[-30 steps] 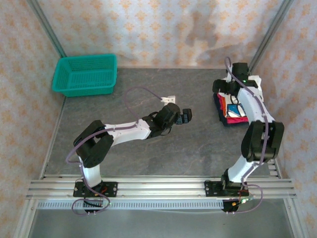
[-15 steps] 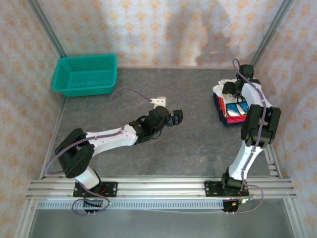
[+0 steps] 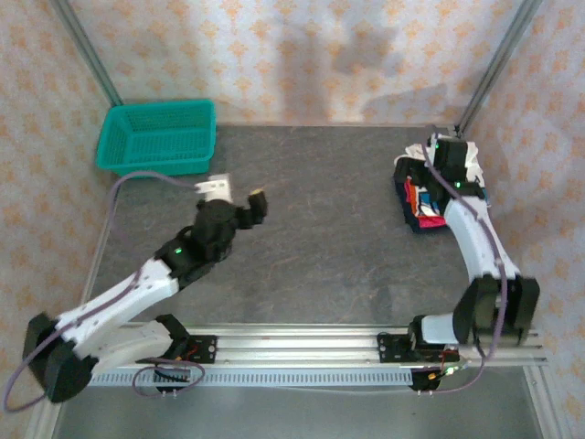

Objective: Fold and stack the t-shirts

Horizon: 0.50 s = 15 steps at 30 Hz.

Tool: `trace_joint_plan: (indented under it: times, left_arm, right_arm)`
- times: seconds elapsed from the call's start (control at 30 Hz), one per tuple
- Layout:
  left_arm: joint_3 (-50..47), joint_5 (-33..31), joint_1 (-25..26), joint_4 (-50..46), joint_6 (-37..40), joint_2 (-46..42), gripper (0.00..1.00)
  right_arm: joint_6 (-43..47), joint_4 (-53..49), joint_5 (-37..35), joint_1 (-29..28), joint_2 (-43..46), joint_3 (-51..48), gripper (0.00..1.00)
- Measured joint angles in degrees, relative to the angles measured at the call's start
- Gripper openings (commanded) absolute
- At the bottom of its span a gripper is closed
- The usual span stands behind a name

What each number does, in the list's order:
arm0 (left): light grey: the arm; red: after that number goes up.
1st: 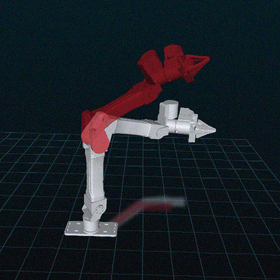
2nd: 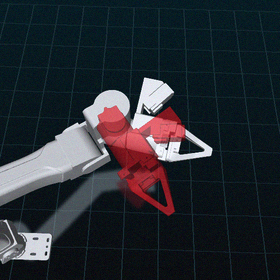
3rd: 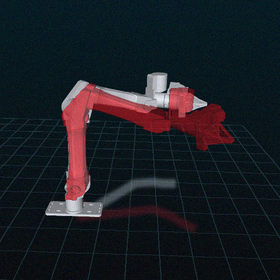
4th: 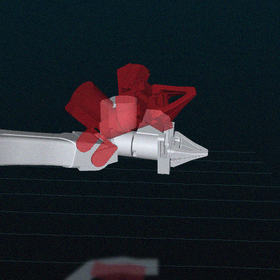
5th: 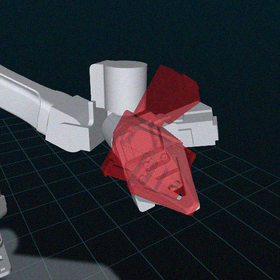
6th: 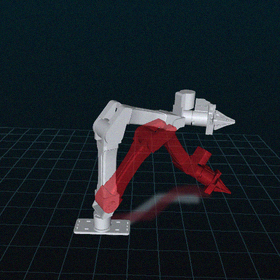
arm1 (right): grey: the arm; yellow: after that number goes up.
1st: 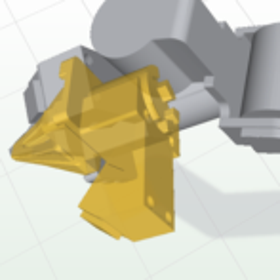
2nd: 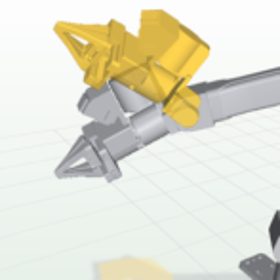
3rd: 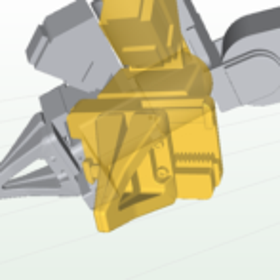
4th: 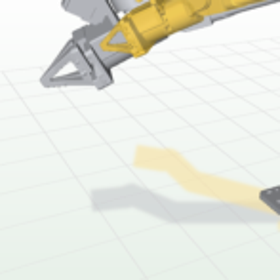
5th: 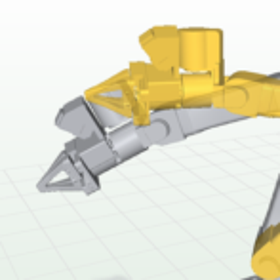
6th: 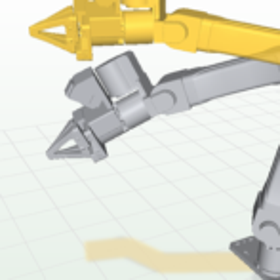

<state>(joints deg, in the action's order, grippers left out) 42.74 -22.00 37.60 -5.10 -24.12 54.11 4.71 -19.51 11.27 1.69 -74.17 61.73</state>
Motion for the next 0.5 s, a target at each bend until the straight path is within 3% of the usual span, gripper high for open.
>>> trace_joint_plan:
  times: [0.1, 0.2, 0.5]
  left_arm:
    - [-4.5, -2.5, -3.5, -3.6, 2.8, -10.6, 1.0]
    - [-7.5, -2.7, -6.4, -7.5, 4.5, -17.4, 1.0]
    - [-11.0, -0.5, -8.0, -13.6, 6.7, -23.6, 1.0]
  right_arm:
    - [-4.0, 3.9, 1.2, -2.2, 8.5, -8.6, 1.0]
    - [-9.3, 4.4, 1.7, -2.3, 11.3, -14.8, 1.0]
    - [-17.6, 1.2, -0.6, -0.1, -6.8, -16.1, 0.96]
